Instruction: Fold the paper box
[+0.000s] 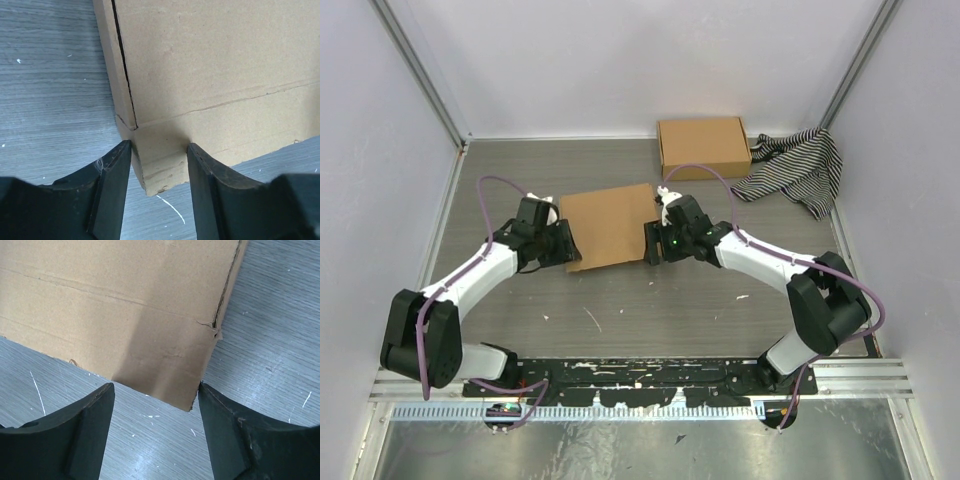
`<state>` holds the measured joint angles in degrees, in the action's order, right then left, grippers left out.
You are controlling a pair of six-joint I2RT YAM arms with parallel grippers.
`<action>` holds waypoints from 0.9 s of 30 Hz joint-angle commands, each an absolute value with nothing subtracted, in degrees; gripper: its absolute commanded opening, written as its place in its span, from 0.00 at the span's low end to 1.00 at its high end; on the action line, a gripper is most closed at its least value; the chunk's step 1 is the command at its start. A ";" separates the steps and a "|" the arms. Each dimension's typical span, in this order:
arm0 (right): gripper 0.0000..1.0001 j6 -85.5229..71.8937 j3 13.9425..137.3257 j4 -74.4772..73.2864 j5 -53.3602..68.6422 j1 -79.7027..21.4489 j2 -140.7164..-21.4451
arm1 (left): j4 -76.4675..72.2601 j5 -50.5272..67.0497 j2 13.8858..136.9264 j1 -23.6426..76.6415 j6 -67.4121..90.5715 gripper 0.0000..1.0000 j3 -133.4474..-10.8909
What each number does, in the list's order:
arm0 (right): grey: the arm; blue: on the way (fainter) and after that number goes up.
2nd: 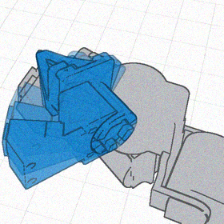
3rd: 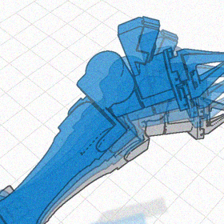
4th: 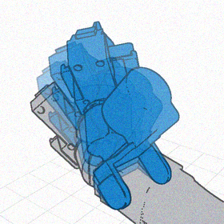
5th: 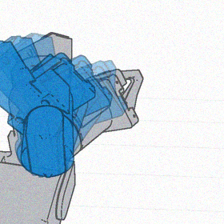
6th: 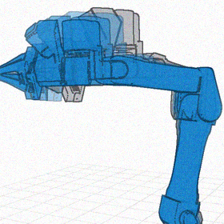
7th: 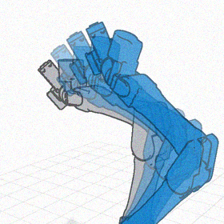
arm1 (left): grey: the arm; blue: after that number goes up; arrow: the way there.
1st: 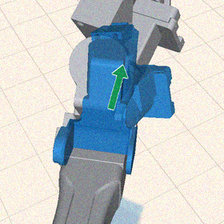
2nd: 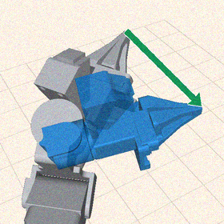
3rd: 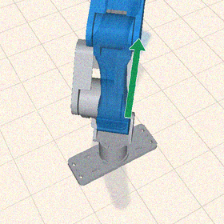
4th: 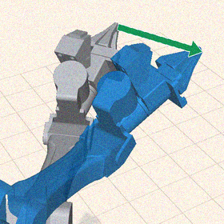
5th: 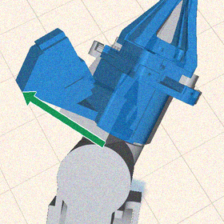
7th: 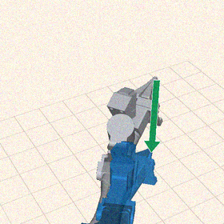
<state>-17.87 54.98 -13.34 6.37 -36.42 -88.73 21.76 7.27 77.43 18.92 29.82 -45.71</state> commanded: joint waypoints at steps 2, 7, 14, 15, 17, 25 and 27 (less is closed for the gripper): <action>0.72 -17.67 58.85 -15.48 8.78 -36.83 -86.57 | 25.64 11.07 78.27 19.17 29.87 0.53 -49.54; 0.72 -17.75 58.97 -16.33 8.50 -36.79 -86.63 | 26.69 12.72 79.01 19.18 30.47 0.52 -50.48; 0.72 -17.58 59.35 -16.96 8.64 -36.78 -86.92 | 28.26 14.34 79.74 19.19 30.53 0.52 -51.74; 0.72 -17.58 59.40 -17.11 8.62 -36.79 -86.92 | 28.48 14.39 79.77 19.16 30.50 0.52 -51.91; 0.72 -17.62 59.66 -17.58 8.46 -36.81 -86.92 | 29.32 14.45 79.89 19.16 30.18 0.52 -52.25; 0.72 -16.93 60.06 -17.33 7.20 -36.82 -87.81 | 31.03 12.42 81.05 19.21 28.21 0.53 -52.81; 0.71 -17.04 59.63 -16.54 7.39 -36.75 -88.18 | 30.65 12.54 81.54 19.16 28.29 0.52 -52.75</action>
